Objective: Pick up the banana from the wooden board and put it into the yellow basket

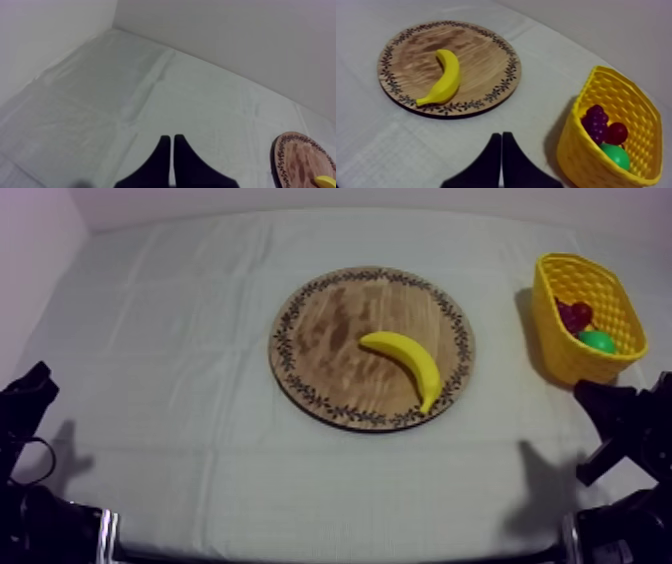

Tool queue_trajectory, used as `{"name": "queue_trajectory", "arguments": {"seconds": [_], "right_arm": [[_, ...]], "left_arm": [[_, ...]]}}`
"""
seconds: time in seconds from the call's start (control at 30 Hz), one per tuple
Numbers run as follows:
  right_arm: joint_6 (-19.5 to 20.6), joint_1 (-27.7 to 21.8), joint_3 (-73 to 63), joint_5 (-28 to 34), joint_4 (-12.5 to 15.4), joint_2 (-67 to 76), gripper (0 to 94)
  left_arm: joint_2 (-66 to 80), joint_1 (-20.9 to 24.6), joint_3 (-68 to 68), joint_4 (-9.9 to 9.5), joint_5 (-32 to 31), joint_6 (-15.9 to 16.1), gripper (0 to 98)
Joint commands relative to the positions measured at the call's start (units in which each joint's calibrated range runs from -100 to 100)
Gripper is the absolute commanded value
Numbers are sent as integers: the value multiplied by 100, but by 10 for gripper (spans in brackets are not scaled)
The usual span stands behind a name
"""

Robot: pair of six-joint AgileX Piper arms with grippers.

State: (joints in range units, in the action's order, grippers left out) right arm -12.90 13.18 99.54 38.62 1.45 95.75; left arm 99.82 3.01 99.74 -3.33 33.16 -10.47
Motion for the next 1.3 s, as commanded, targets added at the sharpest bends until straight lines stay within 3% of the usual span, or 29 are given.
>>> {"name": "queue_trajectory", "arguments": {"seconds": [0.0, 0.27, 0.5, 0.97, 1.27], "right_arm": [[24, 69, 1, 1, -1, 1, 4], [-220, 211, -89, 47, -2, -88, 6], [-61, 414, -784, 163, -284, -1207, 6], [405, 920, -4074, 1990, -801, -4618, 6], [902, 1128, -5967, 3099, -859, -6815, 8]], "left_arm": [[0, -1, 3, 3, -1, 0, 1], [0, -1, 3, 3, -1, 0, 1], [0, -1, 3, 3, -1, 0, 1], [0, -1, 3, 3, -1, 0, 1], [0, -1, 3, 3, -1, 0, 1]]}}
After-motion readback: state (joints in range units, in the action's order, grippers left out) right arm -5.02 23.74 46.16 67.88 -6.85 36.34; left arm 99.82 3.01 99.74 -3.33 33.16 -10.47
